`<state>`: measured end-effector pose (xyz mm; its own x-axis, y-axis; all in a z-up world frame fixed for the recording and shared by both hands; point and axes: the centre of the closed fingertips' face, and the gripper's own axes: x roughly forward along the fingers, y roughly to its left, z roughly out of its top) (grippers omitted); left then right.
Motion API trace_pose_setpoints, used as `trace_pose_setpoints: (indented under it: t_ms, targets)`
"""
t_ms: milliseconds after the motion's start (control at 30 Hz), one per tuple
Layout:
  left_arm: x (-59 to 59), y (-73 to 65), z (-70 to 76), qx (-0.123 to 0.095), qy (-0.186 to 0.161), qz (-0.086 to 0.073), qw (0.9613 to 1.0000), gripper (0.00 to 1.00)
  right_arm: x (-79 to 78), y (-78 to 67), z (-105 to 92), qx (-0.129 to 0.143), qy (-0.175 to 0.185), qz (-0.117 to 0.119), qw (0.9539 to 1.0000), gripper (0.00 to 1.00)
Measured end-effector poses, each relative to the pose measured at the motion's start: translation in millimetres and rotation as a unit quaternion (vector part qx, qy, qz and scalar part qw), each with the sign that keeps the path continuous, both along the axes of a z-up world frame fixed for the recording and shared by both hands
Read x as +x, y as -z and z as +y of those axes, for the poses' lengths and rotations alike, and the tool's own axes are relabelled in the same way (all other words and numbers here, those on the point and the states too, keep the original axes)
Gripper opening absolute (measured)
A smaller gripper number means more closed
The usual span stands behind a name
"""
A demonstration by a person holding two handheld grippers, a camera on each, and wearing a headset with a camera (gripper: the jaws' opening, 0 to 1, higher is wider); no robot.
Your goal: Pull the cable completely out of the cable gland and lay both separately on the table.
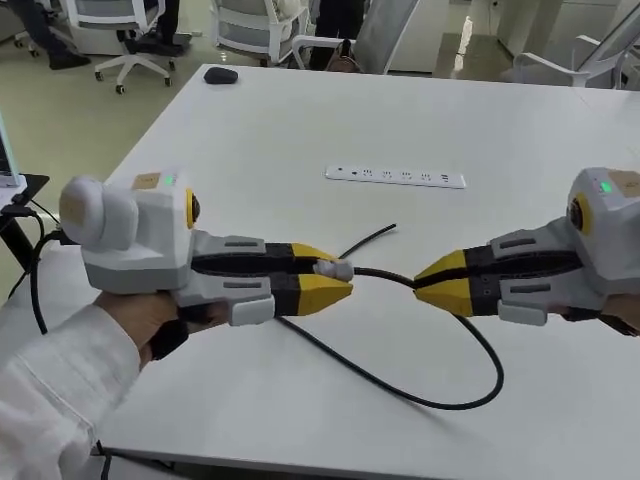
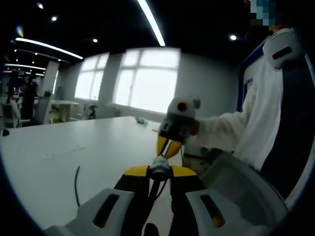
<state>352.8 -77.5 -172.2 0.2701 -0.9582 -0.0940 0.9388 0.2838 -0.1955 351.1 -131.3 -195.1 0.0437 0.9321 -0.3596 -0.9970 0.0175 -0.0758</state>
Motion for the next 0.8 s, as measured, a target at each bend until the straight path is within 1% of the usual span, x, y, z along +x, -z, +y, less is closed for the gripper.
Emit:
trace_pose_setpoints:
  t_ms: [267,467,633,800]
  targets:
    - [-0.4,-0.2,1.6,0.001,-0.002,0.000,1.0000,0.16,3.3,9.0,-11.6,-0.008,0.013,0.007,0.9999,0.03]
    - [0.7,0.1,3.1,0.000,-0.005,0.003,1.0000,0.16,6.2,18.8,-20.9,-0.020,0.026,0.010,0.9994,0.03]
    - [1.9,1.4,4.3,0.001,-0.009,0.009,0.9999,0.16,6.4,22.0,-23.7,-0.022,0.032,0.014,0.9992,0.03]
    - [0.6,2.6,3.6,0.002,-0.008,0.013,0.9999,0.16,5.3,23.7,-23.8,-0.025,0.031,0.015,0.9991,0.03]
